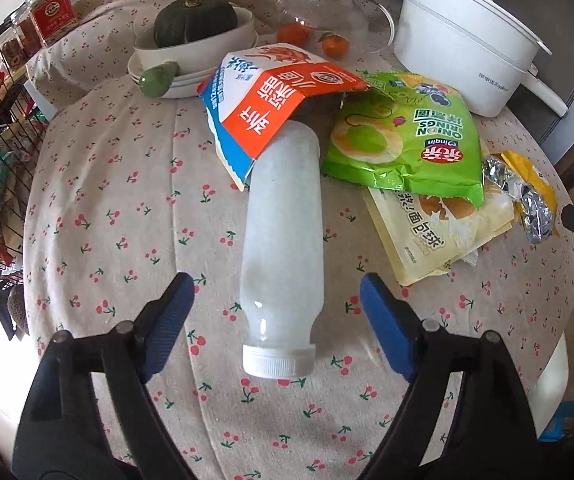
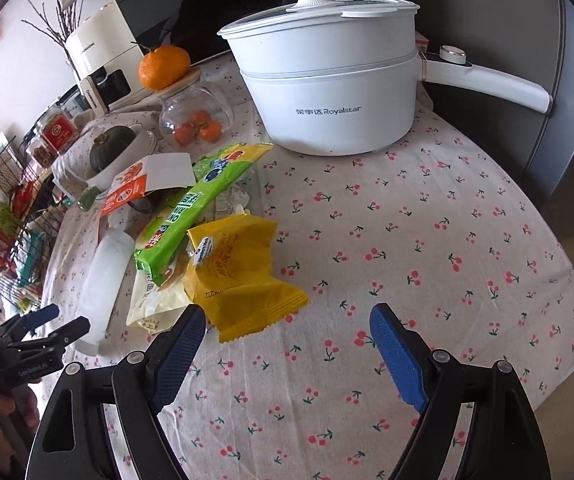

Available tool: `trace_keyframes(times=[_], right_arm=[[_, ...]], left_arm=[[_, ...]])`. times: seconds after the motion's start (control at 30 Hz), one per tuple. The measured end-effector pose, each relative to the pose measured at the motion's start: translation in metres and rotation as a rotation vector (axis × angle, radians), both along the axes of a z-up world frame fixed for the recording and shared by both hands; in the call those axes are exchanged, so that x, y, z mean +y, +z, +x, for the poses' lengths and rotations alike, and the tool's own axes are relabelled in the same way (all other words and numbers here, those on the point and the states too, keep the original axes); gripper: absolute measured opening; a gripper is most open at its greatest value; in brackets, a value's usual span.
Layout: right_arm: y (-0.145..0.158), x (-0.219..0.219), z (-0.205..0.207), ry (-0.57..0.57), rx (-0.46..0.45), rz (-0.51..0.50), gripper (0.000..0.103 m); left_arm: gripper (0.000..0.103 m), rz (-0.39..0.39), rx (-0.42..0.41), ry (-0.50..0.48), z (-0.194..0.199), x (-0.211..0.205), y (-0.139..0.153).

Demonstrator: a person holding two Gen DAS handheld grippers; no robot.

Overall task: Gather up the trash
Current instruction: 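Grasp the milky white bottle with the left tool while the right reaches the yellow wrapper, then grasp the yellow snack wrapper with the right tool while the left holds the bottle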

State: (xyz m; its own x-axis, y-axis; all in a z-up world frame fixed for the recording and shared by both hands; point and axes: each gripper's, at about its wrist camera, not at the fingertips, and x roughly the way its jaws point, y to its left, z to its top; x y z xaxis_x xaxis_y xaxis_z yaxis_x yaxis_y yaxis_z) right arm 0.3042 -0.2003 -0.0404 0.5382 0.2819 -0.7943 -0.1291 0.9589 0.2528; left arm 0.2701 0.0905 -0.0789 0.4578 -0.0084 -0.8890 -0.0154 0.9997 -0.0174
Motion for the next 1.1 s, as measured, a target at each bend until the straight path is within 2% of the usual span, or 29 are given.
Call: trace_keyframes(times=[0.13, 0.23, 0.3, 0.33, 0.37, 0.4, 0.43, 0.47, 0.67, 0.83, 0.9, 0.93, 0.97, 1.0, 1.03, 1.1], right_arm=[[-0.009, 0.006, 0.012, 0.014, 0.004, 0.044, 0.084], [-0.016, 0.012, 0.018, 0.026, 0.007, 0.076, 0.078], [-0.020, 0.015, 0.022, 0.029, 0.010, 0.093, 0.073], [-0.022, 0.017, 0.023, 0.031, 0.012, 0.095, 0.067], [-0.023, 0.019, 0.024, 0.032, 0.013, 0.091, 0.051], [-0.024, 0.019, 0.024, 0.034, 0.013, 0.087, 0.041], [-0.025, 0.019, 0.025, 0.037, 0.019, 0.085, 0.021], [-0.026, 0.019, 0.025, 0.037, 0.028, 0.081, 0.012], [-0.023, 0.001, 0.016, 0.015, 0.050, 0.092, 0.005], [-0.009, -0.016, 0.006, 0.004, 0.018, 0.103, 0.005], [-0.003, -0.020, 0.004, -0.005, -0.009, 0.087, 0.008], [-0.002, -0.022, 0.004, -0.007, -0.017, 0.086, 0.023], [-0.001, -0.024, 0.006, -0.007, -0.014, 0.091, 0.051], [-0.002, -0.025, 0.007, -0.012, -0.011, 0.098, 0.064], [-0.001, -0.027, 0.010, -0.021, -0.022, 0.097, 0.071], [0.000, -0.025, 0.017, -0.006, -0.039, 0.071, 0.071]], left_arm=[[0.069, -0.041, 0.034, 0.001, 0.020, 0.006, -0.010], [0.063, -0.070, 0.062, 0.002, 0.028, 0.008, -0.017], [0.053, -0.084, 0.075, -0.004, 0.029, 0.006, -0.020], [0.051, -0.085, 0.080, -0.009, 0.028, 0.005, -0.021], [0.051, -0.071, 0.076, -0.009, 0.027, 0.003, -0.021], [0.051, -0.059, 0.074, -0.012, 0.025, 0.001, -0.021], [0.051, -0.049, 0.071, -0.016, 0.023, 0.000, -0.020], [0.051, -0.039, 0.068, -0.021, 0.021, -0.001, -0.020], [0.051, -0.028, 0.048, -0.026, -0.004, -0.007, -0.013], [0.051, -0.075, 0.004, -0.006, -0.032, -0.009, 0.002], [0.051, -0.104, -0.024, 0.017, -0.044, -0.013, 0.006], [0.051, -0.116, -0.033, 0.020, -0.049, -0.017, 0.007], [0.051, -0.128, -0.043, 0.026, -0.051, -0.016, 0.007], [0.051, -0.137, -0.047, 0.028, -0.054, -0.016, 0.005], [0.051, -0.149, -0.052, 0.031, -0.057, -0.017, 0.004], [0.051, -0.172, -0.061, 0.028, -0.061, -0.018, 0.003]])
